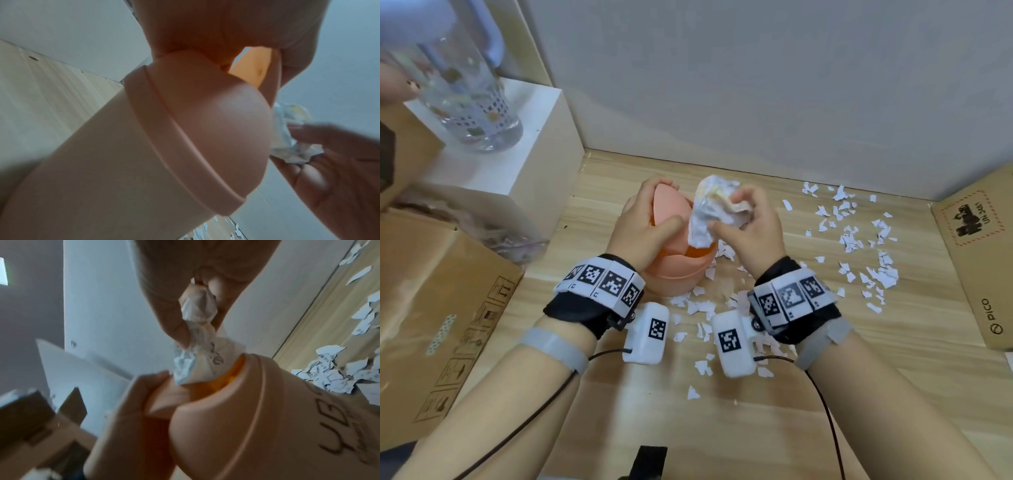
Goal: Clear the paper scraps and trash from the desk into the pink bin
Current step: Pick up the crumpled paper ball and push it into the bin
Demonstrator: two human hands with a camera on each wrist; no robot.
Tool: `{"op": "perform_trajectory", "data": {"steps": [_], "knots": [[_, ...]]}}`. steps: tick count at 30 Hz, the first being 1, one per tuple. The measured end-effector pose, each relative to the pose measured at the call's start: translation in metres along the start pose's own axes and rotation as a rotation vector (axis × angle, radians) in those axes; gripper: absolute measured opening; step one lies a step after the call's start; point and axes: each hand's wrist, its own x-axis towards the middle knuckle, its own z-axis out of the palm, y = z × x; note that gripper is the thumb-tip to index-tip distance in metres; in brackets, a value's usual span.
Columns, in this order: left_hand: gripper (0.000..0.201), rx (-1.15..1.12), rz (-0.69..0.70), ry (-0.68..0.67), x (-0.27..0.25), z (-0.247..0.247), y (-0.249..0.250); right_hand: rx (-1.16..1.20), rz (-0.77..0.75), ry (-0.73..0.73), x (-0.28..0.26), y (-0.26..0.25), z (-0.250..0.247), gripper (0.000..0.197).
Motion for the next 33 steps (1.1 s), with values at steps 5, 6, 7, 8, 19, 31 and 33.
{"op": "perform_trajectory", "data": {"steps": [5, 6, 7, 8, 19, 31, 33], "knots": [[0.054, 0.011, 0.0, 0.013, -0.001, 0.002, 0.001, -0.101, -0.017, -0.198, -0.022, 0.015, 0.007, 0.017], [0.054, 0.014, 0.003, -0.005, 0.0, 0.001, -0.001, -0.169, -0.059, -0.219, -0.025, 0.018, 0.005, 0.012], [0.054, 0.005, 0.005, -0.033, -0.001, -0.001, 0.0, -0.261, -0.103, -0.24, -0.027, 0.021, 0.003, 0.015], [0.057, -0.033, -0.012, -0.05, -0.001, -0.004, 0.002, -0.364, -0.147, -0.256, -0.029, 0.024, 0.0, 0.025], [0.067, 0.133, -0.24, 0.005, -0.002, -0.008, -0.007, -1.135, -0.196, -0.704, -0.013, 0.01, 0.018, 0.051], [0.063, 0.185, -0.16, 0.17, -0.007, -0.06, -0.001, -0.903, -0.591, -0.585, -0.019, -0.017, 0.053, 0.034], [0.066, 0.222, -0.151, 0.159, -0.01, -0.064, -0.003, -0.905, -0.507, -0.698, -0.019, -0.016, 0.06, 0.037]]}}
